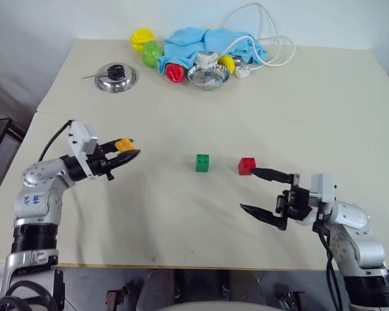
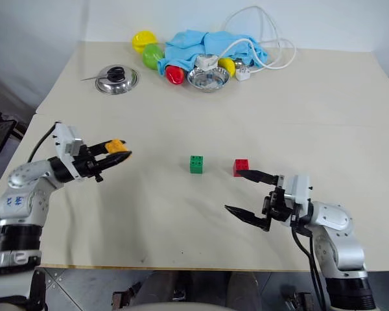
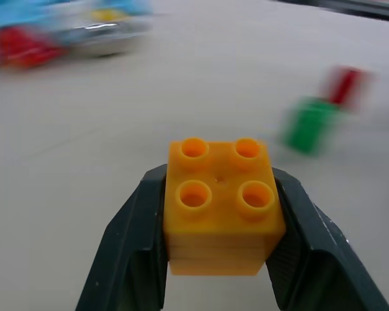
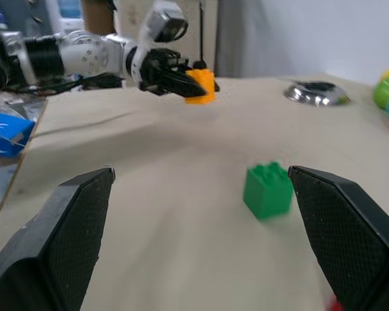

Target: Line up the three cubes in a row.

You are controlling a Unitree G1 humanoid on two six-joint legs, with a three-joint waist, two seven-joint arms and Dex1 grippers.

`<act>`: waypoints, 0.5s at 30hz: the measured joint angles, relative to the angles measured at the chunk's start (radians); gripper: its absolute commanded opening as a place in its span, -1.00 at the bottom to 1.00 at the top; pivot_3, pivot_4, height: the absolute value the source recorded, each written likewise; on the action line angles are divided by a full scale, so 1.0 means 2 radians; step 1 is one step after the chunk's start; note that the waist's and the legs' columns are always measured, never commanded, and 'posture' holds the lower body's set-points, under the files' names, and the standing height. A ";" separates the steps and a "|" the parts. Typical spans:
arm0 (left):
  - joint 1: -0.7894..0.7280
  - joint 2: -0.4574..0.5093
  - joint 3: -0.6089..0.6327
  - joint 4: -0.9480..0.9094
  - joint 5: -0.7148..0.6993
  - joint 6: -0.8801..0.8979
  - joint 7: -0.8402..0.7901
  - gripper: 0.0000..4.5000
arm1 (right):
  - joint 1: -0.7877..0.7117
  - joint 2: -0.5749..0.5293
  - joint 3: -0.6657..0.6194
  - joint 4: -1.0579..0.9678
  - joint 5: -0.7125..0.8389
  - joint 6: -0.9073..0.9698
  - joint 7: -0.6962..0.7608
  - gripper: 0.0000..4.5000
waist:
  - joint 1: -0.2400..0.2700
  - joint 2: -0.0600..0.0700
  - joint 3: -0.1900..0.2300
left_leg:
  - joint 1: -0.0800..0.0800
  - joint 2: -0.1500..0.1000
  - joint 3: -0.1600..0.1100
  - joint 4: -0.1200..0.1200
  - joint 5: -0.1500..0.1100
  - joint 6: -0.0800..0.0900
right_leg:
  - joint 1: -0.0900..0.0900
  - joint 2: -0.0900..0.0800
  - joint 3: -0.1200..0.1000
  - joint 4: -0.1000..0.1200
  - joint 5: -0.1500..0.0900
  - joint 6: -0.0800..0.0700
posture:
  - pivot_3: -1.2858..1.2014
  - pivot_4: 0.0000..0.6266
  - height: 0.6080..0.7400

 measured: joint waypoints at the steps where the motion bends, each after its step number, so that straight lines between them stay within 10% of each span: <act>1: -0.027 -0.003 -0.020 0.045 0.017 -0.030 -0.030 -0.32 | 0.009 -0.007 -0.008 -0.003 0.004 0.001 0.002 1.00 | 0.000 0.000 0.000 | 0.000 0.000 0.000 0.000 0.000 0.000 | 0.000 0.000 0.000 0.000 0.000 0.000 | 0.03 -0.52 1.00; 8: -0.182 -0.053 -0.076 0.314 0.103 -0.176 -0.098 -0.32 | 0.047 -0.035 -0.045 -0.020 0.015 0.007 0.008 1.00 | -0.003 -0.001 0.000 | -0.001 0.000 0.004 0.000 0.000 0.000 | 0.000 0.000 0.000 0.000 0.000 0.000 | 0.03 -0.52 1.00; 15: -0.217 -0.067 -0.076 0.397 0.137 -0.233 -0.110 -0.32 | 0.068 -0.034 -0.054 -0.042 0.015 0.007 -0.006 1.00 | -0.004 -0.001 0.000 | -0.001 0.000 0.003 0.000 0.000 0.001 | 0.000 0.000 0.000 0.000 0.000 0.001 | 0.03 -0.52 1.00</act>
